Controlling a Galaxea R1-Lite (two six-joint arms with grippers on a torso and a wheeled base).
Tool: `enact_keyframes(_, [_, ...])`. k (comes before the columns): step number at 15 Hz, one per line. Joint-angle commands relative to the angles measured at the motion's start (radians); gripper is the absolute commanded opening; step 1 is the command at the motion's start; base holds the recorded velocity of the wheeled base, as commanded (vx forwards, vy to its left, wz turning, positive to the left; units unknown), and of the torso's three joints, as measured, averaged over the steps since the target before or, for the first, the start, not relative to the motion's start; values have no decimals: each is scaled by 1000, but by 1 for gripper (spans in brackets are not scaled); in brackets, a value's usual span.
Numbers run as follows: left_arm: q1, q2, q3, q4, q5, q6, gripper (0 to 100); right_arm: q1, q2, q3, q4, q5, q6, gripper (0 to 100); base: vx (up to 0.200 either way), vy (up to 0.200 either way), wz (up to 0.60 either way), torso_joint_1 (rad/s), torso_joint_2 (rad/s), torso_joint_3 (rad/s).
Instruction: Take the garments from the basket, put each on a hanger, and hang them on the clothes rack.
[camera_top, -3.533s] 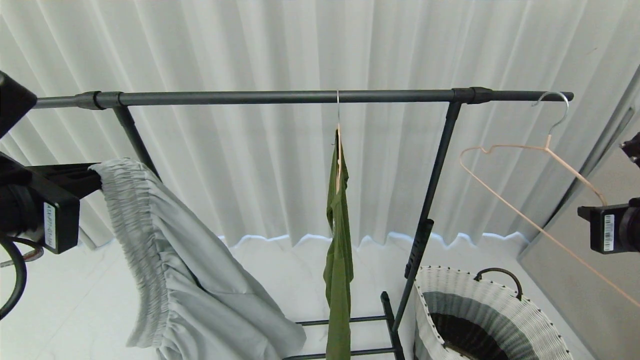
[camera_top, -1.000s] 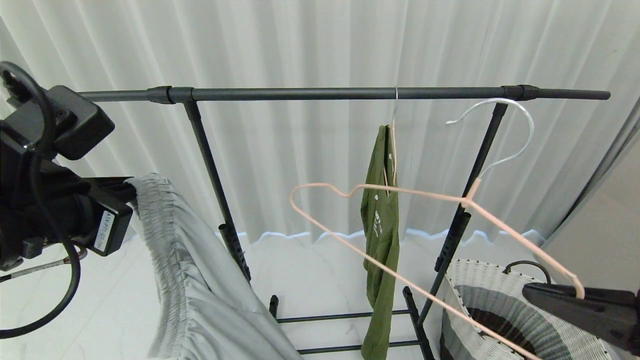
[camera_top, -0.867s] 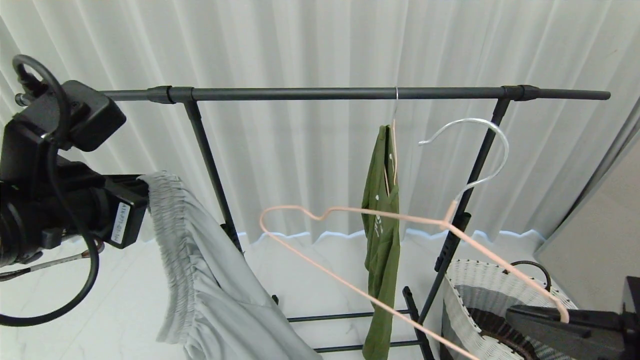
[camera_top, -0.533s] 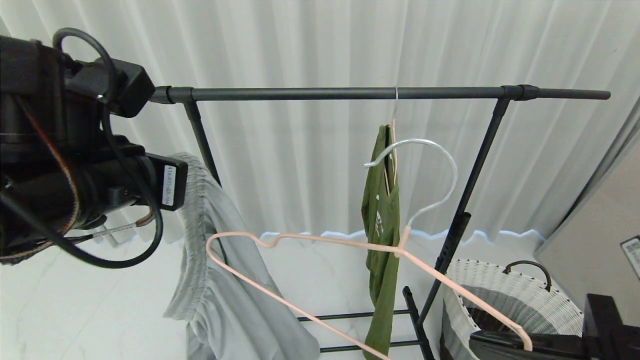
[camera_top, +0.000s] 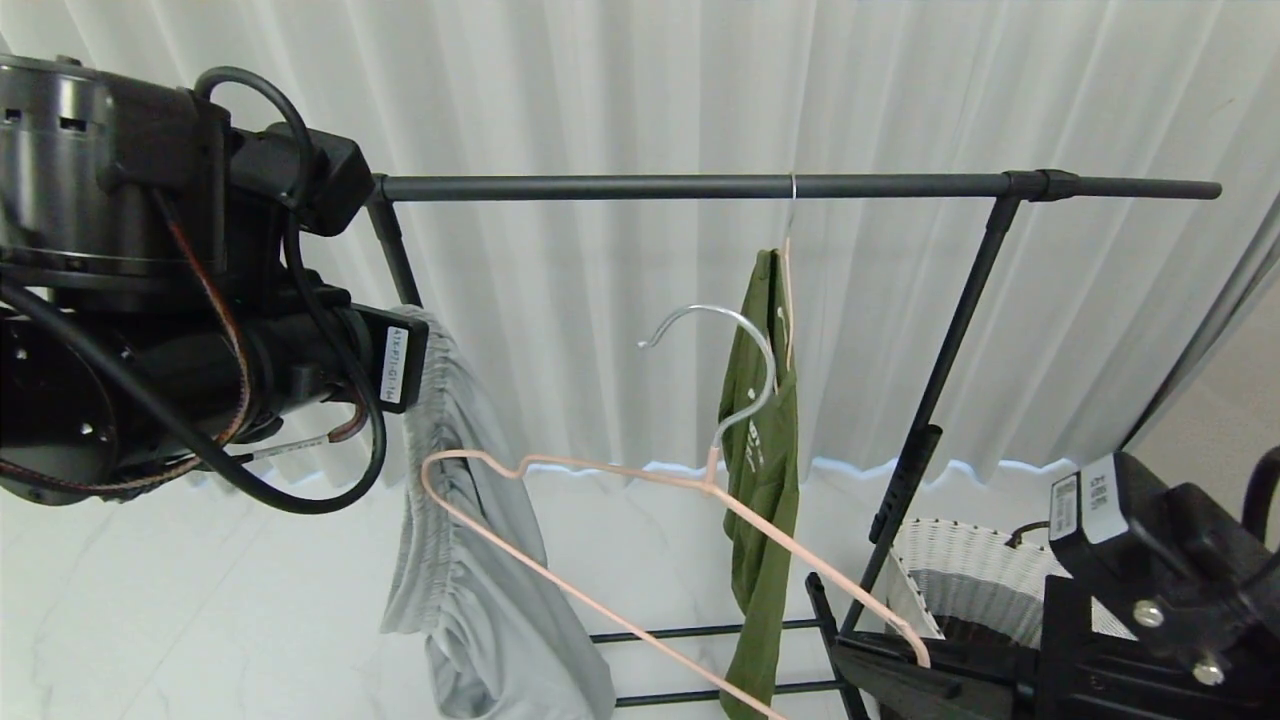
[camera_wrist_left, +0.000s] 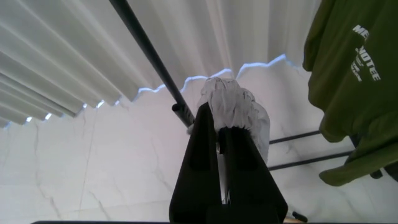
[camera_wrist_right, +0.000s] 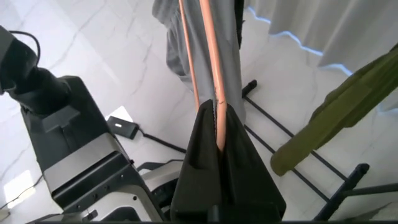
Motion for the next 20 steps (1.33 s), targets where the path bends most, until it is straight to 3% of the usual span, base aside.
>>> enact_keyframes(1, [0, 5, -2, 0, 0, 0, 0, 0, 17, -1, 0, -1, 0, 0, 0, 0, 0, 0, 0, 0])
enact_keyframes(6, [3, 39, -2, -41, 37, 4, 0, 128, 31, -24, 1, -1, 41, 0, 0, 0, 0, 0, 0, 0])
enact_keyframes(8, [1, 39, -3, -41, 51, 9, 0, 121, 63, -30, 0, -34, 41, 0, 0, 0, 0, 0, 0, 0])
enact_keyframes(11, [1, 26, 0, -40, 60, 18, 0, 85, 114, -28, 3, -146, 41, 0, 0, 0, 0, 0, 0, 0])
enact_keyframes(15, [1, 32, 5, -35, 117, 80, 0, 31, 120, -31, -3, -235, 40, 0, 0, 0, 0, 0, 0, 0])
enact_keyframes(20, [-11, 60, 9, 11, 118, 72, 0, 23, 173, -36, -144, -264, 43, 0, 0, 0, 0, 0, 0, 0])
